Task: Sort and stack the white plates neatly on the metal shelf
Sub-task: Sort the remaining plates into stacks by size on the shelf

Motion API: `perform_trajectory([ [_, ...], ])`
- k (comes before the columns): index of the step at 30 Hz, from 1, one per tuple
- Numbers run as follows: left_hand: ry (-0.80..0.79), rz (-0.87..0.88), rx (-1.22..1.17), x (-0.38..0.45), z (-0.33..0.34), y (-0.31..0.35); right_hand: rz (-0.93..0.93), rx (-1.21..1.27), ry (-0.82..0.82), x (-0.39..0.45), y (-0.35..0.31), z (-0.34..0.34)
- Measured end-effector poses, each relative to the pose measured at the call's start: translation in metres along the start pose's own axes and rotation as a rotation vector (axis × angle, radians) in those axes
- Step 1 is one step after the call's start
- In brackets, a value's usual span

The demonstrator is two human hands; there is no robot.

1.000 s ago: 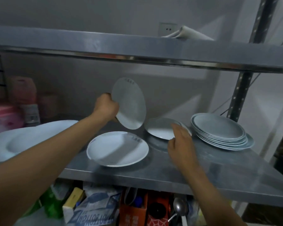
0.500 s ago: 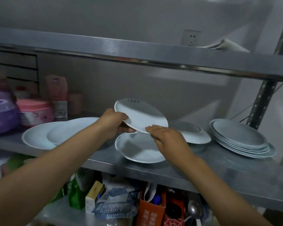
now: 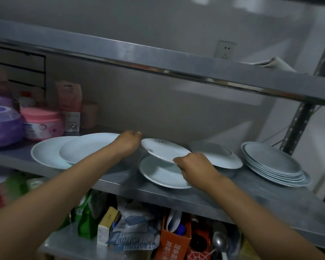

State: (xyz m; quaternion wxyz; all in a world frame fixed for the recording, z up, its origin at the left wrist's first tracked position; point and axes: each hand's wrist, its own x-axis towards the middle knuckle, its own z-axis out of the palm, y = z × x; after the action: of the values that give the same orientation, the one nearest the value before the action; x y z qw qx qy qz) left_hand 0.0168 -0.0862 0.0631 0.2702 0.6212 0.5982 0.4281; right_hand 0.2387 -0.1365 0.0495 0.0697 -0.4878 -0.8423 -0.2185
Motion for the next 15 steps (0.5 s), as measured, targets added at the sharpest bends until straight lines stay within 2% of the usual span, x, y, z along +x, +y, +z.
perform_trajectory([
  [4,-0.001,0.044,0.041,-0.003,-0.004,0.000,-0.017,-0.035,-0.060,0.001,-0.005,0.000],
  [9,-0.010,0.089,0.168,-0.005,-0.001,0.008,0.010,0.081,-0.074,0.006,-0.009,0.000],
  [15,-0.119,0.155,0.253,-0.013,0.017,0.014,0.041,0.188,-0.172,0.006,-0.007,0.006],
])
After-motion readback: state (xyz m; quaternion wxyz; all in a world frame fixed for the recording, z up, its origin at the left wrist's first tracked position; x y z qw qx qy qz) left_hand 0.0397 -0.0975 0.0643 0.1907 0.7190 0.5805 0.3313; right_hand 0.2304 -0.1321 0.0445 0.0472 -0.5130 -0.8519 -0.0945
